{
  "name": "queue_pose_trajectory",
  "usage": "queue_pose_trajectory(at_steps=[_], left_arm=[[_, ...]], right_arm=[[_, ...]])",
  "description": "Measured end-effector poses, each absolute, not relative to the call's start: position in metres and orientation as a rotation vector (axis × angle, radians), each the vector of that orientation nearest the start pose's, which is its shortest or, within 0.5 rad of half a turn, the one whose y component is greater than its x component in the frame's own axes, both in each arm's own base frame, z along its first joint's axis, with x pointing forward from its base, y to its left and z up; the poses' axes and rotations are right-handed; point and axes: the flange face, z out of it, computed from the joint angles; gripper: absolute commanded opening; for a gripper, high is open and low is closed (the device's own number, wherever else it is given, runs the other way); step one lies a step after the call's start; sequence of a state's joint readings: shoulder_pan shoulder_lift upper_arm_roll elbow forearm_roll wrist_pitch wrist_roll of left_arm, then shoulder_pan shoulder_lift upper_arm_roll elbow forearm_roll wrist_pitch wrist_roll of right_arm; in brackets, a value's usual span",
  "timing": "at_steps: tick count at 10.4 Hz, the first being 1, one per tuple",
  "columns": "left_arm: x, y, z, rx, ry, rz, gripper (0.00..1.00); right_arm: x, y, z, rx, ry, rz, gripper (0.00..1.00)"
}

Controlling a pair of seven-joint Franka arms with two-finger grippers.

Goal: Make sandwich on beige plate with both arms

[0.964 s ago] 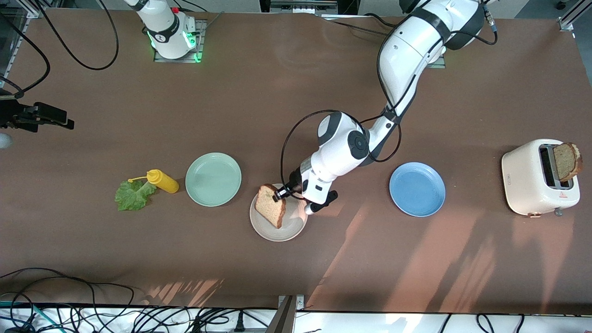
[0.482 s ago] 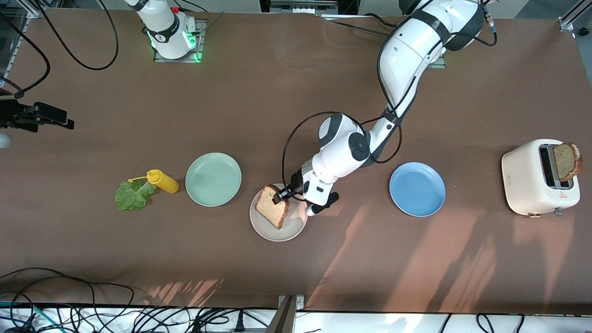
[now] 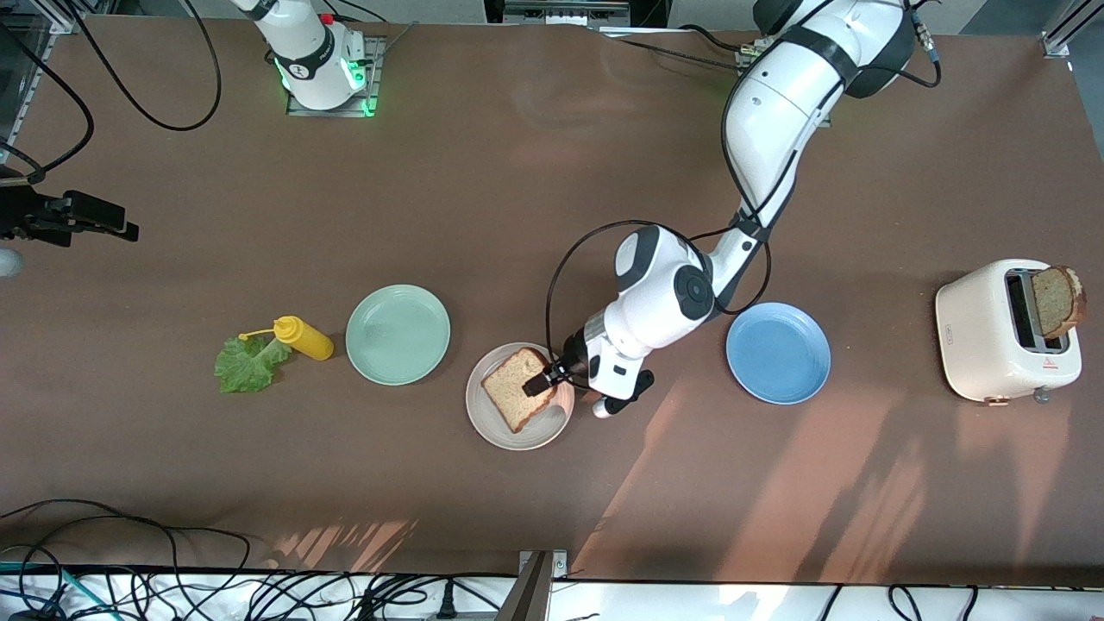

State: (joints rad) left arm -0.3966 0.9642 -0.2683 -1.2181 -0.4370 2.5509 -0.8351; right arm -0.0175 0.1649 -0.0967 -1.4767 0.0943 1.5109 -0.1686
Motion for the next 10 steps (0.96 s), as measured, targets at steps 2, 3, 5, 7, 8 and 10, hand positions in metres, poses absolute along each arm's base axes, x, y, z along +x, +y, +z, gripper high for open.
queue_pose_trajectory(at_steps=[2, 3, 5, 7, 8, 10], left_arm=[[0.670, -0.405, 0.232, 2.440, 0.810, -0.226, 0.82], [0.675, -0.394, 0.233, 2.453, 0.813, -0.270, 0.83], [0.681, -0.376, 0.239, 2.464, 0.820, -0.318, 0.88], [0.691, -0.357, 0.246, 2.474, 0.827, -0.290, 1.00], [0.699, -0.342, 0.253, 2.512, 0.814, -0.235, 1.00], [0.721, -0.296, 0.282, 2.595, 0.802, -0.101, 1.00]], right_arm=[[0.593, -0.053, 0.569, -3.039, -0.082, 0.179, 1.00], [0.593, -0.053, 0.570, -3.039, -0.082, 0.179, 1.00], [0.593, -0.053, 0.570, -3.039, -0.081, 0.179, 1.00], [0.593, -0.054, 0.569, -3.039, -0.080, 0.179, 1.00], [0.593, -0.054, 0.569, -3.039, -0.079, 0.179, 1.00], [0.593, -0.056, 0.569, -3.040, -0.073, 0.178, 1.00]])
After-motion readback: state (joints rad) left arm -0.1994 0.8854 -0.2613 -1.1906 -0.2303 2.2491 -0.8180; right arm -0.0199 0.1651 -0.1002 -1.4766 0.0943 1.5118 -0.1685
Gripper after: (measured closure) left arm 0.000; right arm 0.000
